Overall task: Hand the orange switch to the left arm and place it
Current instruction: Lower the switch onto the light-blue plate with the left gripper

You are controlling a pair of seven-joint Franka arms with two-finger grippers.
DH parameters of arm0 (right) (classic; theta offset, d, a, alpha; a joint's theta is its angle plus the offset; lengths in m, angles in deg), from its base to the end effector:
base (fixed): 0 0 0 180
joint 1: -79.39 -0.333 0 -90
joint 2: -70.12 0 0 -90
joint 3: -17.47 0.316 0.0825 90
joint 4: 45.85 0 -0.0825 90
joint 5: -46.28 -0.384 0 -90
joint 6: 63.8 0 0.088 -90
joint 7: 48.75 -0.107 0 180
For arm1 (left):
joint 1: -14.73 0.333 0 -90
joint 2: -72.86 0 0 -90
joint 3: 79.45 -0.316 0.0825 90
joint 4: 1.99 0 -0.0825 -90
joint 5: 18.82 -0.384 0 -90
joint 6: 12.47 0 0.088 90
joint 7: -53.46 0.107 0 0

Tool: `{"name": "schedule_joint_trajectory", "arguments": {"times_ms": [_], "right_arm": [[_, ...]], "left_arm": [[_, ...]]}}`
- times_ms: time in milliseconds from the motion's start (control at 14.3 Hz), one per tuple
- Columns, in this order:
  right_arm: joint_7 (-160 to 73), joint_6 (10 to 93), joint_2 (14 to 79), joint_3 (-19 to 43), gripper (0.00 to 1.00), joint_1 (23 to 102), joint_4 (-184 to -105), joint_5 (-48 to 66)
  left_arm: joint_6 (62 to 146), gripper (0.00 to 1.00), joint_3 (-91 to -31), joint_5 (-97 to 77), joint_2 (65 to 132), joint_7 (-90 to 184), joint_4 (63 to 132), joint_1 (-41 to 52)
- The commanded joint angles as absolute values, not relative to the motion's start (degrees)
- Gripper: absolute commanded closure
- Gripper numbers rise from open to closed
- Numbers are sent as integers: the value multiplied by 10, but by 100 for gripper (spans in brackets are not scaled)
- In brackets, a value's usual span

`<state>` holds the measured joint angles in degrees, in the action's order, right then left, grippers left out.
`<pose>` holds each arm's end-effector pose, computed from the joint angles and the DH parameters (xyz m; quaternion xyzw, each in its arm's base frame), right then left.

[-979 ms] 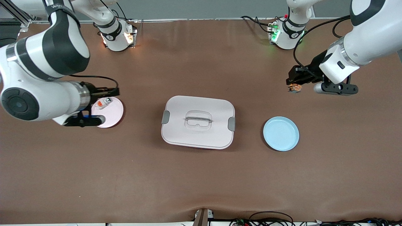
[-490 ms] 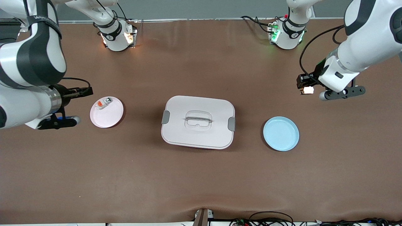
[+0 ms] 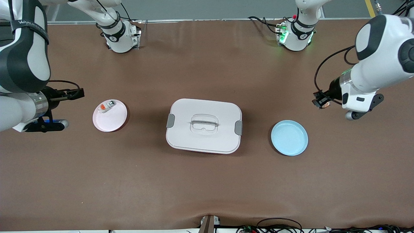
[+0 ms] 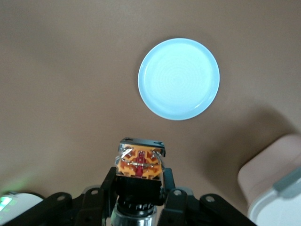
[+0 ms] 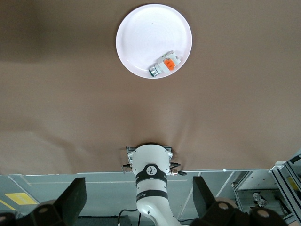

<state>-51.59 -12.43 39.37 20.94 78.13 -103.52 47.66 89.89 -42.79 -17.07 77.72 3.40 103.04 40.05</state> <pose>0.6186 0.0368 0.5174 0.9482 0.0124 -0.3169 0.0162 0.5590 -0.1062 0.4797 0.9400 0.3340 -0.0697 0.0051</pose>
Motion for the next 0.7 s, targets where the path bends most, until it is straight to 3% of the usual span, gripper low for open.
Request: {"name": "schedule_joint_trajectory", "arguments": {"times_ms": [0, 630], "right_arm": [[-510, -141, 394, 216, 0, 790, -1031, 493], [-510, -143, 397, 222, 0, 841, -1022, 487]], "left_arm": [[951, 100, -423, -181, 766, -72, 1066, 401], [1203, 100, -423, -275, 783, -387, 1215, 398]]}}
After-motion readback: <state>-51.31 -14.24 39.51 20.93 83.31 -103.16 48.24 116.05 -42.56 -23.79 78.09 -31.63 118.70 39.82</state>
